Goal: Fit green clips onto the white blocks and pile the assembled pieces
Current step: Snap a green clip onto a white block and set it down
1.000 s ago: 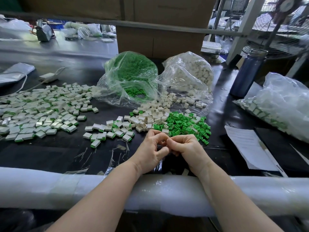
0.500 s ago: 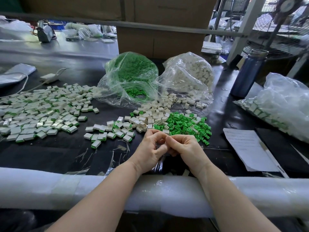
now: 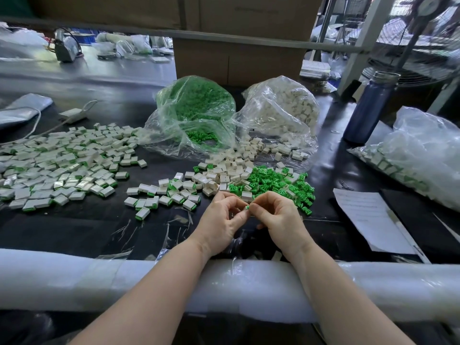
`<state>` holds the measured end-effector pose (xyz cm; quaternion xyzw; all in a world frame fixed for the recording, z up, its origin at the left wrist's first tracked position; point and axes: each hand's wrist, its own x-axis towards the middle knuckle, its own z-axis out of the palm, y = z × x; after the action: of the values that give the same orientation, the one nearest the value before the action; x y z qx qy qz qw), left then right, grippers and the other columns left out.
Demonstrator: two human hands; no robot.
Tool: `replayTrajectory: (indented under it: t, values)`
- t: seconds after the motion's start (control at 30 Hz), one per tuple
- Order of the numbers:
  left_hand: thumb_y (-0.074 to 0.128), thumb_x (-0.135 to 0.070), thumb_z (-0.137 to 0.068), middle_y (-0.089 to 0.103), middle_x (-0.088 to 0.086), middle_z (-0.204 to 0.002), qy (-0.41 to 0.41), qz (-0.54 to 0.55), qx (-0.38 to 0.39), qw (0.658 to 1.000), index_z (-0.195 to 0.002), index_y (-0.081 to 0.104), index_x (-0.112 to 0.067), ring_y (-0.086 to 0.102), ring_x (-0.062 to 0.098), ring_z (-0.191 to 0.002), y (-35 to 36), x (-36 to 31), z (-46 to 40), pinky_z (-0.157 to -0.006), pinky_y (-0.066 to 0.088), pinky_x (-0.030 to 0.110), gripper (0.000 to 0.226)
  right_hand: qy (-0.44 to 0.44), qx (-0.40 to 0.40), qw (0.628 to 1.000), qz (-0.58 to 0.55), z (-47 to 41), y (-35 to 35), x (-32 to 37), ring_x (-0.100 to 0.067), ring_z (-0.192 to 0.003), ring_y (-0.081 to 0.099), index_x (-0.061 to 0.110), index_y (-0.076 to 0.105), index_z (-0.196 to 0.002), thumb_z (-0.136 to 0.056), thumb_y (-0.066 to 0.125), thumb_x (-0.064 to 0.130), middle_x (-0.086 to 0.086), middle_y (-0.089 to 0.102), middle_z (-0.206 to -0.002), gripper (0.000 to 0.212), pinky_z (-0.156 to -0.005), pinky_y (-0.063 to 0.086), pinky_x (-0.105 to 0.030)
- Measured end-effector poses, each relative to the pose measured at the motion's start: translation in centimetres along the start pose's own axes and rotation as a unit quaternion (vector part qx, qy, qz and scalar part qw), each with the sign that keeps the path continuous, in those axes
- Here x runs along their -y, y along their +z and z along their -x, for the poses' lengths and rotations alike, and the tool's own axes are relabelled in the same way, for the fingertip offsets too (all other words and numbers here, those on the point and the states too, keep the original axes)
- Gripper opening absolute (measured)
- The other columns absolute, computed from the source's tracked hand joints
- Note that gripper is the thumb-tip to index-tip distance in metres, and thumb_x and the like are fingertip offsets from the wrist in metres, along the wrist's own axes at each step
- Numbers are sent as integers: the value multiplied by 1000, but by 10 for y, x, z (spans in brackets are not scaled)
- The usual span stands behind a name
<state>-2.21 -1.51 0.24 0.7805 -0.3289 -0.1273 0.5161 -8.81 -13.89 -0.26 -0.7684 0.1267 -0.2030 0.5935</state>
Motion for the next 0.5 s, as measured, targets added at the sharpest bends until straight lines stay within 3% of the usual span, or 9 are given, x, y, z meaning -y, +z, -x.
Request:
replayTrajectory:
  t: [0.1, 0.23, 0.4, 0.5]
  values:
    - [63, -18, -87, 60, 9, -98, -6, 7, -9, 1000, -95, 66, -7, 61, 25, -89, 0, 1, 0, -84, 52, 33, 14, -12, -12, 1000, 23, 0, 0, 0, -12, -65, 56, 18, 62, -72, -83, 66, 7, -2, 62, -71, 16, -60, 49, -29]
    - [63, -14, -86, 67, 0, -83, -24, 37, -62, 997, -93, 66, -18, 63, 16, -81, 0, 5, 0, -77, 52, 23, 9, -16, -77, 996, 30, -1, -4, 0, -4, -54, 52, 20, 62, -71, -83, 68, 12, 4, 59, -64, 16, -54, 44, -18]
    - [59, -8, -88, 65, 1, -91, -49, -33, -205, 977, -106, 67, -16, 64, 17, -80, -7, 12, -1, -75, 55, 26, 22, -16, -155, 983, 101, -3, -8, -3, -16, -66, 54, 13, 64, -72, -82, 69, 14, -7, 63, -74, 11, -65, 48, -30]
    - [58, -4, -88, 57, 3, -102, -69, -89, -280, 953, -101, 70, -13, 57, 17, -87, -12, 16, -3, -79, 45, 19, 20, -16, -188, 972, 140, -3, -8, -6, -20, -71, 57, 11, 64, -74, -82, 70, 15, -7, 63, -78, 11, -70, 50, -32]
